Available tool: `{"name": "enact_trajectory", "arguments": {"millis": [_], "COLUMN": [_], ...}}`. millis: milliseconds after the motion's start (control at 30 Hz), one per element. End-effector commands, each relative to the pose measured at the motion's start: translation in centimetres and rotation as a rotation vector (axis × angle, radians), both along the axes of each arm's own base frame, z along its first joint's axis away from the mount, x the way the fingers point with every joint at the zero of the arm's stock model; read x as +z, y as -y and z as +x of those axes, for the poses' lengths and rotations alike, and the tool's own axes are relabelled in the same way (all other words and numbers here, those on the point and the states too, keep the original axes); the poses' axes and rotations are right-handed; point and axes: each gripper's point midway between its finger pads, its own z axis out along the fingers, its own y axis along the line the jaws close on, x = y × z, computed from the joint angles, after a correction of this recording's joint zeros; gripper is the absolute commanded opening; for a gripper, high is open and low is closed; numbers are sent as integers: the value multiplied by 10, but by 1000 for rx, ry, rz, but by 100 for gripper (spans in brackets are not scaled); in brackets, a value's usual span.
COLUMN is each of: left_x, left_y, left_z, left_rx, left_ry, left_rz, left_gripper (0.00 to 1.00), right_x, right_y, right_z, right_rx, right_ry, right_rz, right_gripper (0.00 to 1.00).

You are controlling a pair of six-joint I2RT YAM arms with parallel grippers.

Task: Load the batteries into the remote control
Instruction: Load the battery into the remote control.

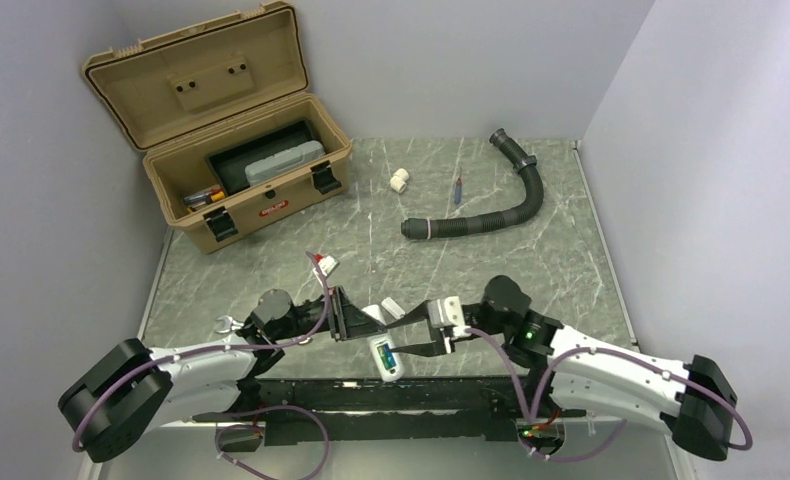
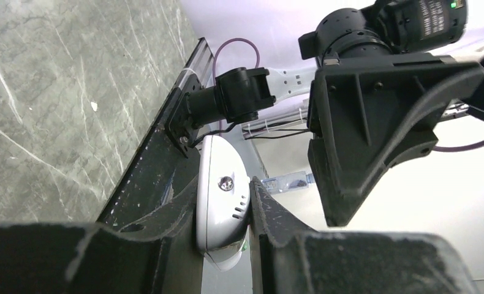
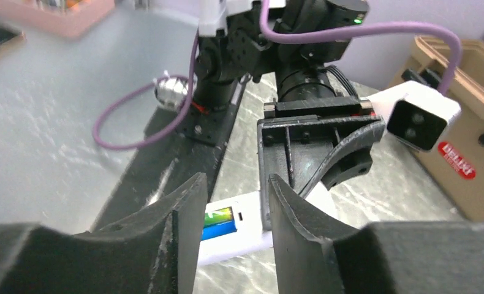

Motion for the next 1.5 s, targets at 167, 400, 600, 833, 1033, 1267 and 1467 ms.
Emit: {"name": "enact_trajectory", "arguments": {"millis": [167, 400, 600, 833, 1033, 1267, 1467], "left_x": [27, 32, 35, 36, 36, 38, 38], "left_y": [-1, -3, -5, -5, -4, -3, -3], "left_z": [2, 4, 4, 4, 4, 5, 5], "left_rx": [20, 45, 51, 52, 49, 48, 48], "left_ry": [119, 138, 147, 149, 146, 146, 146], "left_rz": [-48, -48, -50, -52, -54, -53, -54], "left_gripper": [0, 0, 0, 0, 0, 0, 0], "right_x": [13, -32, -43, -42, -40, -46, -47], "right_y": [33, 48, 28, 14, 6, -1, -5], "right_z": [38, 63, 39, 26, 16, 3, -5], "right_rx": [-448, -766, -628, -511, -433, -387, -355], "right_ry": [-657, -1058, -1156, -1201, -1207, -1186, -1169], "right_rz": [138, 3, -116, -143, -161, -212, -234], "right_gripper": [52, 64, 76, 79, 80, 74, 70]}}
